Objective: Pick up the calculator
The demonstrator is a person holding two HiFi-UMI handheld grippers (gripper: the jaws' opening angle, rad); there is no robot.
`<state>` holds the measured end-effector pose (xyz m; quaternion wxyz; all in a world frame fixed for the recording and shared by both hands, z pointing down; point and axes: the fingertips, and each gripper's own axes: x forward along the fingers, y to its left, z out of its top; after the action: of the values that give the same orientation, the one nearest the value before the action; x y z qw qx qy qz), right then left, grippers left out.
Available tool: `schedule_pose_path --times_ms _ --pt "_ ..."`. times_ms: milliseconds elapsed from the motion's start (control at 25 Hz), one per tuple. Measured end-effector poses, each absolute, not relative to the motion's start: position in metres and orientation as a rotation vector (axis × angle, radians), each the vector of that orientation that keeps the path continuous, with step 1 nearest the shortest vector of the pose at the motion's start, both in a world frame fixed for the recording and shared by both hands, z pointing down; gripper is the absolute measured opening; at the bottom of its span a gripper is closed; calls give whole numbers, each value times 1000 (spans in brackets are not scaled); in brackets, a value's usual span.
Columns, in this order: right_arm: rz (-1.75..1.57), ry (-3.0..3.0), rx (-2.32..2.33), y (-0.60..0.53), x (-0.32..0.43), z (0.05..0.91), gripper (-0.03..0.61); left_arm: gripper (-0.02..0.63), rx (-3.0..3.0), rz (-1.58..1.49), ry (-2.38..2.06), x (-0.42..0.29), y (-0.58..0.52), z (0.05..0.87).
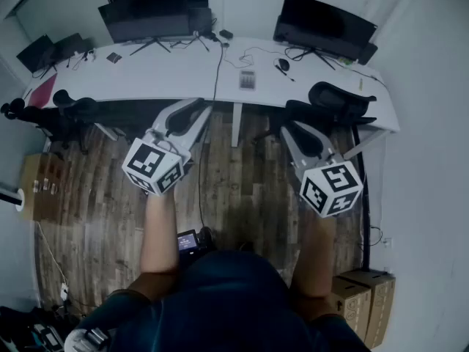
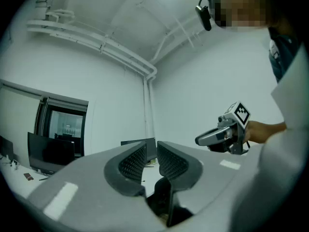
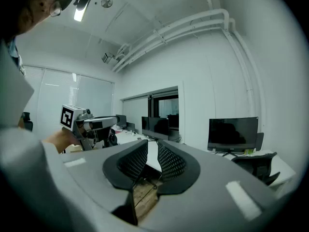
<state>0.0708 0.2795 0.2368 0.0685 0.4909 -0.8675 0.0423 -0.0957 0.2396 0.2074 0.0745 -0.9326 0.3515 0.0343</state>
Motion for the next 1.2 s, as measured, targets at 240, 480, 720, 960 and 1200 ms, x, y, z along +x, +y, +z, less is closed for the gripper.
schedule_pose_path --times_ms 240,480,720,960,1200 --pt "131 -2598 1493 271 63 240 71 67 -2806 108 1044 -105 229 210" --pt "147 -2569 1519 262 51 246 72 67 -2830 109 1012 -115 215 216" --pt "191 -2565 1545 248 29 248 72 67 -2857 118 978 -134 197 221" --pt "198 -2553 1582 234 -1 249 74 67 -2869 148 947 -162 180 222" --pt "203 -2523 1584 222 -21 252 74 67 -2890 180 932 -179 164 227"
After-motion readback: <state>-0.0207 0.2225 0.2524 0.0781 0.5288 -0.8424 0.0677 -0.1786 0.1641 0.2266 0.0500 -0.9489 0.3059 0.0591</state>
